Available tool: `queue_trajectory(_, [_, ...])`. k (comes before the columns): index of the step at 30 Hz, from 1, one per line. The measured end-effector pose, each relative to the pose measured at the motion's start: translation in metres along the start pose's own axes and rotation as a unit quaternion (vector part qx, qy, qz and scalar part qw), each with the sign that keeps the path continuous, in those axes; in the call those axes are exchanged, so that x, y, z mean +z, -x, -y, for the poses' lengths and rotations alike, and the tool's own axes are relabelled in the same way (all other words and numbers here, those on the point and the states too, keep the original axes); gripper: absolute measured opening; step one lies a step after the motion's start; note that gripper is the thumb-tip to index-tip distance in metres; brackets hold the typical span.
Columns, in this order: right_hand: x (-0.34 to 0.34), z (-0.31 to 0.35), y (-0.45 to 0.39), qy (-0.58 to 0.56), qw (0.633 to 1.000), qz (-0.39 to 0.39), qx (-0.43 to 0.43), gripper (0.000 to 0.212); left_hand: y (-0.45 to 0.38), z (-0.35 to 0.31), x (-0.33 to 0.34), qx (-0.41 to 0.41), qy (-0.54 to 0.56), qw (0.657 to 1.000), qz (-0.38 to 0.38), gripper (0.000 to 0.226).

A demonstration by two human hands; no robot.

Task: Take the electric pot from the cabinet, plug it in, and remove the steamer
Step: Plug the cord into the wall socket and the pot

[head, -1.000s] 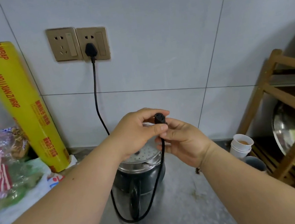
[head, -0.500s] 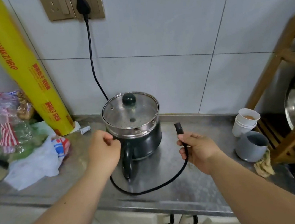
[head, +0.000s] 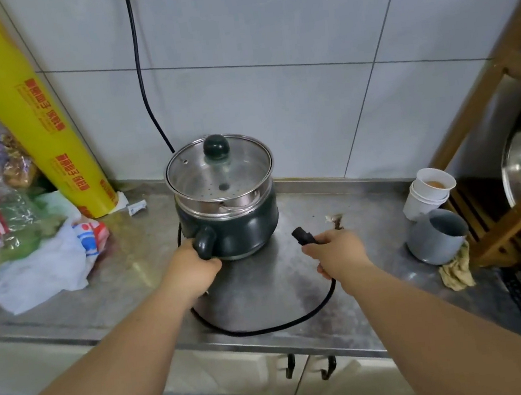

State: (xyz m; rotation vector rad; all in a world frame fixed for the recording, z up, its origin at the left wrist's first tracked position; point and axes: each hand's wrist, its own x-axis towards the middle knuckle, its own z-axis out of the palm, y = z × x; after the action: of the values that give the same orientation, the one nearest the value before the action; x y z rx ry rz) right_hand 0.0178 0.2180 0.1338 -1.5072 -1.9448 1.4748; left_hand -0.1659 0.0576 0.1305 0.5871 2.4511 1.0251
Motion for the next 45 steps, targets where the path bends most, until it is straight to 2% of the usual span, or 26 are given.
queue_trajectory(3, [0.000, -0.010, -0.005, 0.160, 0.986, 0.015, -0.033, 0.012, -0.013, 0.002, -0.014, -0.004, 0.024, 0.999, 0.043, 0.020])
queue_trajectory(6, [0.006, -0.022, -0.008, 0.240, 0.970, 0.015, -0.037, 0.018, -0.024, 0.002, -0.018, 0.003, 0.009, 0.998, 0.065, 0.020])
queue_trajectory(11, [0.023, -0.033, -0.012, 0.237, 0.970, 0.007, -0.046, 0.016, -0.036, 0.002, -0.022, 0.020, -0.007, 0.997, 0.076, 0.020])
queue_trajectory(16, [0.033, -0.032, -0.018, 0.207, 0.977, -0.025, -0.053, 0.018, -0.044, -0.004, -0.022, 0.031, -0.038, 0.990, 0.132, 0.023])
queue_trajectory(22, [0.032, -0.033, -0.023, 0.247, 0.966, -0.039, -0.068, 0.021, -0.048, -0.016, -0.018, 0.023, -0.020, 0.990, 0.139, 0.042])
queue_trajectory(25, [0.033, -0.032, -0.022, 0.265, 0.960, -0.046, -0.080, 0.022, -0.047, -0.027, -0.017, 0.045, -0.022, 0.991, 0.123, 0.080])
queue_trajectory(26, [0.034, -0.032, -0.022, 0.269, 0.958, -0.050, -0.083, 0.023, -0.048, -0.033, -0.015, 0.052, -0.029, 0.991, 0.122, 0.084])
queue_trajectory(33, [0.036, -0.030, -0.017, 0.261, 0.957, -0.057, -0.113, 0.024, -0.047, -0.049, -0.009, 0.051, -0.139, 0.986, 0.080, 0.056])
queue_trajectory(38, [0.039, -0.029, -0.017, 0.194, 0.976, -0.055, -0.088, 0.024, -0.047, -0.049, -0.011, 0.047, -0.155, 0.983, 0.089, 0.052])
queue_trajectory(45, [0.049, -0.029, -0.020, 0.198, 0.971, -0.081, -0.108, 0.026, -0.047, -0.051, -0.016, 0.048, -0.154, 0.980, 0.120, 0.049])
